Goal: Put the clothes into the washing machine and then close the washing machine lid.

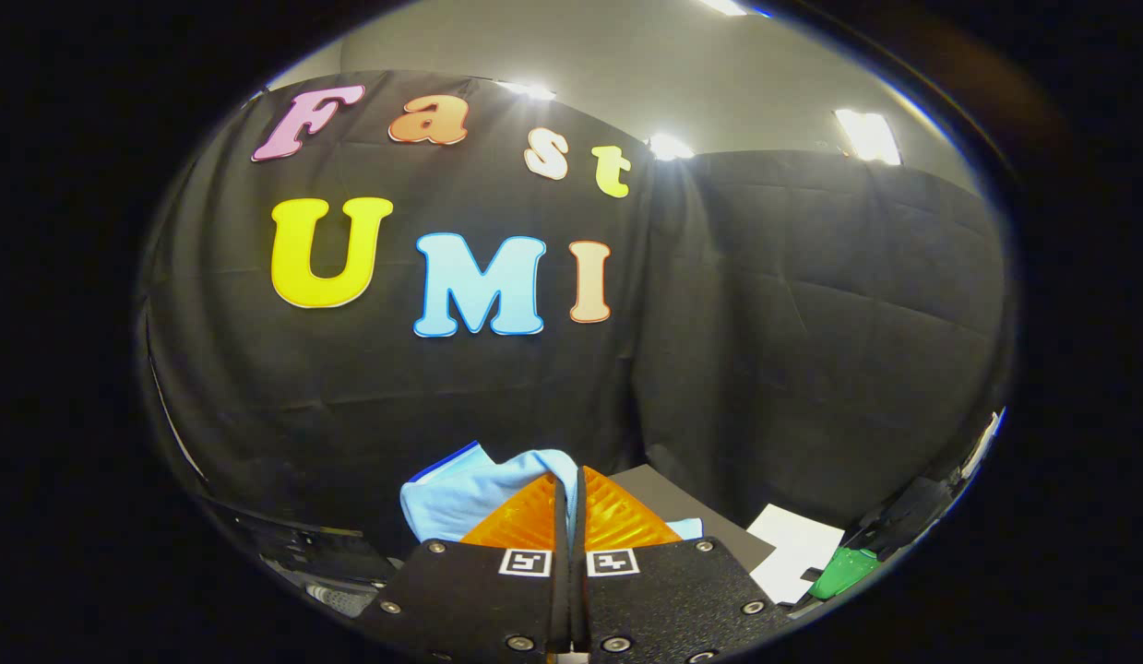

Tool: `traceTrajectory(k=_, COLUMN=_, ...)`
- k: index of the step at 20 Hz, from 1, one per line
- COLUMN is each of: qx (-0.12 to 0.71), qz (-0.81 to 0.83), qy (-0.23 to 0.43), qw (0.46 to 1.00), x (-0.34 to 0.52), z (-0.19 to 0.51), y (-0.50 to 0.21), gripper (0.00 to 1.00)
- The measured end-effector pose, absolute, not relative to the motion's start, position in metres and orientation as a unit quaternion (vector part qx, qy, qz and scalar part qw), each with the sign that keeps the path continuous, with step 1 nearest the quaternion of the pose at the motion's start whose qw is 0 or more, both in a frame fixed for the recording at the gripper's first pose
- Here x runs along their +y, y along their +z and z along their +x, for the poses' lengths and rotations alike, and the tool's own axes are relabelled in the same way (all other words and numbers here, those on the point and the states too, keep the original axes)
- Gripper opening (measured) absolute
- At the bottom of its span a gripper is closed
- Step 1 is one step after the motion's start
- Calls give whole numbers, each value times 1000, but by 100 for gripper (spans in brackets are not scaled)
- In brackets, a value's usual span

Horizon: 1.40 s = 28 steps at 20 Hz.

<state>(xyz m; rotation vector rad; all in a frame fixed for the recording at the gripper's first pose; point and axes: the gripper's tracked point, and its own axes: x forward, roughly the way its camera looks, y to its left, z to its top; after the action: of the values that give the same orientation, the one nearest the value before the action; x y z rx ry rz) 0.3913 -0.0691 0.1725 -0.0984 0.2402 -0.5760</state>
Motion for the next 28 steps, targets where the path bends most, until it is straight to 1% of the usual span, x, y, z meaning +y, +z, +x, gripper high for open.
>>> traceTrajectory(k=9, qx=112, qz=-14, qy=-220, qw=969, x=55, z=395, y=167, gripper=0)
traceTrajectory(k=17, qx=109, qz=8, qy=-156, qw=982, x=155, z=377, y=156, gripper=0)
traceTrajectory(k=22, qx=118, qz=19, qy=-125, qw=985, x=198, z=373, y=140, gripper=0)
traceTrajectory(k=28, qx=125, qz=26, qy=-93, qw=987, x=224, z=381, y=103, gripper=0)
